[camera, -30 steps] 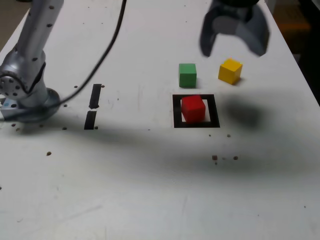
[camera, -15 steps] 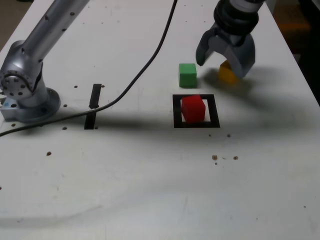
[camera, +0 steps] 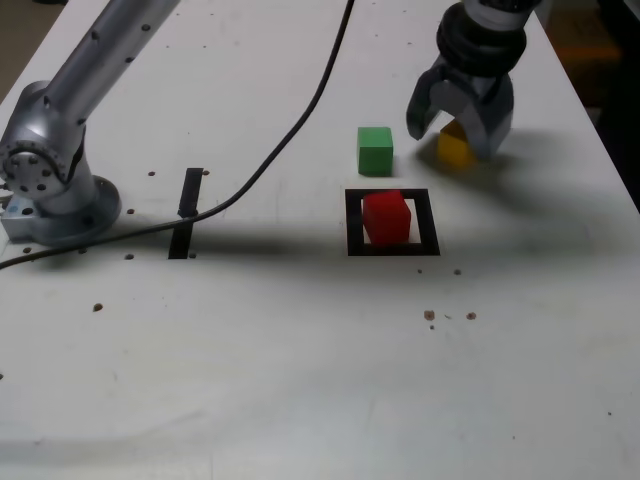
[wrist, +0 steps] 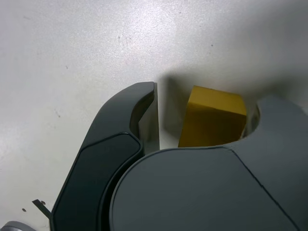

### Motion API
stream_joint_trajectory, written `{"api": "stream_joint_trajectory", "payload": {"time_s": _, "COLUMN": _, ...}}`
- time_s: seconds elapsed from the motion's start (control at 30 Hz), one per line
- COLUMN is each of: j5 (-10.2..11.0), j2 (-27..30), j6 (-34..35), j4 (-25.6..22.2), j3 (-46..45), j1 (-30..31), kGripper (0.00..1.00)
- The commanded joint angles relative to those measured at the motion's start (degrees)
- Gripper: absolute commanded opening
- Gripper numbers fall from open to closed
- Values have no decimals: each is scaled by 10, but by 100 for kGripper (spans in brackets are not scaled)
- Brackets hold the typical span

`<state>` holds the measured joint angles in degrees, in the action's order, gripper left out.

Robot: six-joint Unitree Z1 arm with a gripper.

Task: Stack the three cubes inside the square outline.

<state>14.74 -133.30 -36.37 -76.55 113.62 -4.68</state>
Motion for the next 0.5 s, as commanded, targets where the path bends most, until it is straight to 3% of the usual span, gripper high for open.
{"api": "stream_joint_trajectory", "payload": {"time_s": 0.0, "j5": -5, "j2": 0, "j6": 2, "j4": 6, "j3": 7, "j1": -1, "kGripper": 49}}
{"api": "stream_joint_trajectory", "payload": {"time_s": 0.2, "j5": -20, "j2": -5, "j6": 5, "j4": 9, "j3": 3, "j1": -1, "kGripper": 26}}
{"api": "stream_joint_trajectory", "payload": {"time_s": 0.37, "j5": -24, "j2": -7, "j6": 5, "j4": 3, "j3": -1, "j1": -1, "kGripper": 18}}
{"api": "stream_joint_trajectory", "payload": {"time_s": 0.47, "j5": -16, "j2": 1, "j6": 8, "j4": -13, "j3": 3, "j1": -1, "kGripper": 15}}
